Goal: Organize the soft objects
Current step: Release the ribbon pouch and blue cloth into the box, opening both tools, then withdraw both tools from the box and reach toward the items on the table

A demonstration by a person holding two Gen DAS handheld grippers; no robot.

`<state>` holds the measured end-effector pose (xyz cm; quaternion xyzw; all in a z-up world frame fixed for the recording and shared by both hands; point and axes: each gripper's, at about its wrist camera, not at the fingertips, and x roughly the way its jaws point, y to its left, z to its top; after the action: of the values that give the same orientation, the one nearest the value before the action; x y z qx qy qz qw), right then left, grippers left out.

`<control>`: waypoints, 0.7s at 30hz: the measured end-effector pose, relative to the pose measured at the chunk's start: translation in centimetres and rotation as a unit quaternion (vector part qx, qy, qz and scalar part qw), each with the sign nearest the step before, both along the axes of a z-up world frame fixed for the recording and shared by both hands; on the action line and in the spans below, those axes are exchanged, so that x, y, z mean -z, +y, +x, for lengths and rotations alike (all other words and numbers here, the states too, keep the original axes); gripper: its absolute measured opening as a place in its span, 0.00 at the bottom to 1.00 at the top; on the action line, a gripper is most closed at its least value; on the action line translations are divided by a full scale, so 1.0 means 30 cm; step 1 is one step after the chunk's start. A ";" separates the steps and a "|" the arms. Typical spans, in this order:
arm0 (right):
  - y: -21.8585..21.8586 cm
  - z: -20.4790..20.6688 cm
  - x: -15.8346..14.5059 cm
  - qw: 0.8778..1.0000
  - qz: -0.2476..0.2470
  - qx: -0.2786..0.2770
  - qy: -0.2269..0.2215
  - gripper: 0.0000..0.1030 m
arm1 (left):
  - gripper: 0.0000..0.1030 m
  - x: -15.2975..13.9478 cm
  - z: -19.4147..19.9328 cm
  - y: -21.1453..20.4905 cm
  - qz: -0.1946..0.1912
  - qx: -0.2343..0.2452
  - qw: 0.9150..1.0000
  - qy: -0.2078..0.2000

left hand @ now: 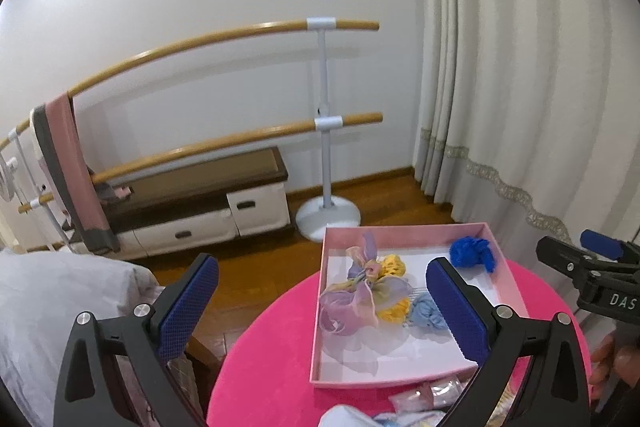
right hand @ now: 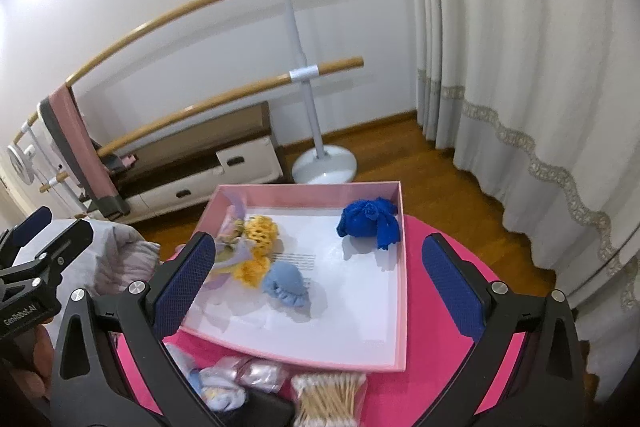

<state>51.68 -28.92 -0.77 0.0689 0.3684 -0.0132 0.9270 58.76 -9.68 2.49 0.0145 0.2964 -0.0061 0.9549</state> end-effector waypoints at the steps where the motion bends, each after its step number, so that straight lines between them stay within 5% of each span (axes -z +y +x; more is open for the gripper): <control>1: 0.009 -0.032 -0.022 1.000 -0.001 0.000 -0.008 1.00 | 1.00 -0.011 -0.038 -0.002 0.002 0.001 1.000 -0.007; 21: 0.080 -0.507 -0.190 0.995 -0.024 0.010 -0.095 1.00 | 1.00 -0.026 -0.600 0.028 -0.015 0.022 0.997 -0.070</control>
<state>36.48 -26.53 4.94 0.0512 0.2776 -0.0252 0.9590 40.76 -8.84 3.27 0.0071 0.2282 -0.0309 0.9731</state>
